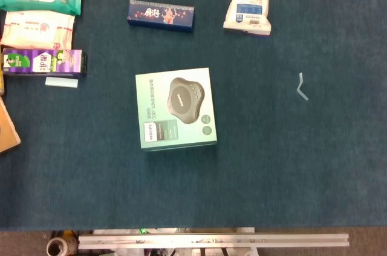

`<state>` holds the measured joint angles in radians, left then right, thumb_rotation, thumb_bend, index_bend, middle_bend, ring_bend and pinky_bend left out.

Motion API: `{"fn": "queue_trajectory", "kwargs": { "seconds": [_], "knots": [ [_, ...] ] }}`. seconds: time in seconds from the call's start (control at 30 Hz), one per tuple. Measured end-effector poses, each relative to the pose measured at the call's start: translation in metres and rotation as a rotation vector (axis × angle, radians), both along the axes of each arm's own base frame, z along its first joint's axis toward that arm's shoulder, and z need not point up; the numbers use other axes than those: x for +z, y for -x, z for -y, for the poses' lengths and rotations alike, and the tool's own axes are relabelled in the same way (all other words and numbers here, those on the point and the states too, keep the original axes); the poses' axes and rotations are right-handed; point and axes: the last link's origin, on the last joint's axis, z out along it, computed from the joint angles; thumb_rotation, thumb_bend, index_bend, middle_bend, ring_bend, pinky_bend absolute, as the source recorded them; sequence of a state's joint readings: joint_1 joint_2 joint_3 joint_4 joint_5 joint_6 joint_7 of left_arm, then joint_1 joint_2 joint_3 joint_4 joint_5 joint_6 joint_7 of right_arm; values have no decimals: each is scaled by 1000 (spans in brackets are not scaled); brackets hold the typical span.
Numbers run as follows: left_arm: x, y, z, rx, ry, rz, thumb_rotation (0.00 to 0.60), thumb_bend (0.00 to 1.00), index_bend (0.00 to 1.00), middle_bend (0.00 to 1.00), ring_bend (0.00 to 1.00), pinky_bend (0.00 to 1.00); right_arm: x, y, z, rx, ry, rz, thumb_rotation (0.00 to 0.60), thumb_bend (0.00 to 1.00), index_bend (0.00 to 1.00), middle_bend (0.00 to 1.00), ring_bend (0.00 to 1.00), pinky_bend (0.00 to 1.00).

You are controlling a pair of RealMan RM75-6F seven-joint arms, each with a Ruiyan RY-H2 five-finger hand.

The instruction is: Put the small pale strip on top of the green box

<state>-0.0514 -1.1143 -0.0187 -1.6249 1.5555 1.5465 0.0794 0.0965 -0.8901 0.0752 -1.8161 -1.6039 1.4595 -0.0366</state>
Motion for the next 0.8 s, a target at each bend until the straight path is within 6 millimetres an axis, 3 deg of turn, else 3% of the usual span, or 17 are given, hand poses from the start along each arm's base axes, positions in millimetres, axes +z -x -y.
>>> {"fn": "queue_trajectory", "kwargs": {
  "seconds": [0.1, 0.27, 0.67, 0.8],
  "knots": [
    [-1, 0, 0, 4, 0, -1, 600, 323, 69, 182, 149, 71, -5, -5, 15, 23, -40, -18, 600, 79, 337, 760, 798, 975],
    [-1, 2, 1, 14, -1, -3, 600, 323, 69, 182, 149, 71, -19, -12, 44, 49, -122, -60, 600, 98, 409, 905, 967, 1000],
    [-1, 11, 0, 49, -2, -2, 600, 323, 69, 182, 149, 71, -78, -31, 105, 128, -293, -273, 600, 166, 438, 960, 1000, 1000],
    [-1, 14, 0, 58, -5, 3, 600, 323, 69, 182, 149, 71, -96, -32, 117, 171, -295, -352, 600, 166, 438, 961, 1000, 1000]
  ]
}}
